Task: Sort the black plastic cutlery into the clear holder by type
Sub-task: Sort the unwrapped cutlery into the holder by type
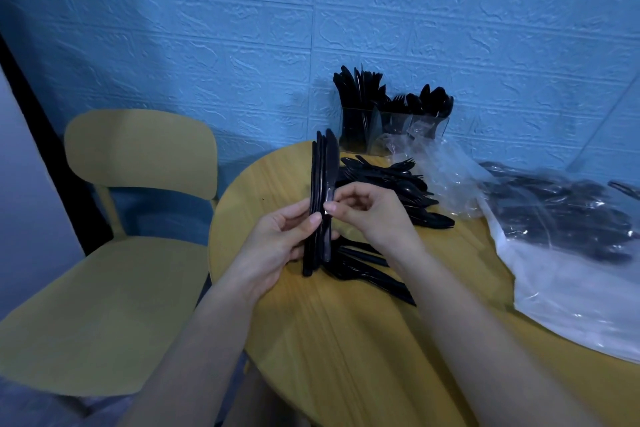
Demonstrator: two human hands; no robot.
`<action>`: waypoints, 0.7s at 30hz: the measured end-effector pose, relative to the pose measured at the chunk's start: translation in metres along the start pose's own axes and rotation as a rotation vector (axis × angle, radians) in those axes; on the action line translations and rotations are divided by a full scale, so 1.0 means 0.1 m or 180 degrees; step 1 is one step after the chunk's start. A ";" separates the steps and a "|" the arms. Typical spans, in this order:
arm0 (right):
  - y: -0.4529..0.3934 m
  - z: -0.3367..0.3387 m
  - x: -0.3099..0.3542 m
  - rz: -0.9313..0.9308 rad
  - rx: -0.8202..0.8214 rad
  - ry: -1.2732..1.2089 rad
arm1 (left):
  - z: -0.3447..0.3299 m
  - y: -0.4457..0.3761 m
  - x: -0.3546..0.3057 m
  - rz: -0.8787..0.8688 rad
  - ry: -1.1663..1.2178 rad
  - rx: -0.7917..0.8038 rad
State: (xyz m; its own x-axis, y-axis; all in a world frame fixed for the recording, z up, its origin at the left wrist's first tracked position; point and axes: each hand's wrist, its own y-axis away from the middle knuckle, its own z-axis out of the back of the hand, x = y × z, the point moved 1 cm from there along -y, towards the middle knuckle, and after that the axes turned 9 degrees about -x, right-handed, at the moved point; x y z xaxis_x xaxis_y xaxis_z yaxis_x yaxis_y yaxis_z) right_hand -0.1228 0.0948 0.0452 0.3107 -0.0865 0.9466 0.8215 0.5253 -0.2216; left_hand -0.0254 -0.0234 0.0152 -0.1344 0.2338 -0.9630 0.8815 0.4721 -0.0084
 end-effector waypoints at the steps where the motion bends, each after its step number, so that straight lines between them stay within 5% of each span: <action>1: 0.01 -0.02 0.00 0.0063 -0.0036 0.0102 | 0.00 0.00 0.00 0.0003 0.0005 0.0010; 13: 0.02 0.00 -0.03 -0.0166 0.0211 -0.0309 | -0.04 0.02 -0.01 -0.0069 0.0034 0.0077; 21: -0.01 -0.01 -0.05 0.0050 0.0079 0.0089 | -0.06 0.03 0.00 -0.0208 -0.0054 0.0017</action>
State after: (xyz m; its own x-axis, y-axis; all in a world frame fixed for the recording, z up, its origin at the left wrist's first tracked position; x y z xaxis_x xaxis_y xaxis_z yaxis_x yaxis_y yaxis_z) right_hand -0.1243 0.0937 0.0408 0.3368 -0.1015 0.9361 0.8045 0.5476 -0.2301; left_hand -0.0257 -0.0172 0.0169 -0.1841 0.1881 -0.9647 0.8734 0.4815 -0.0728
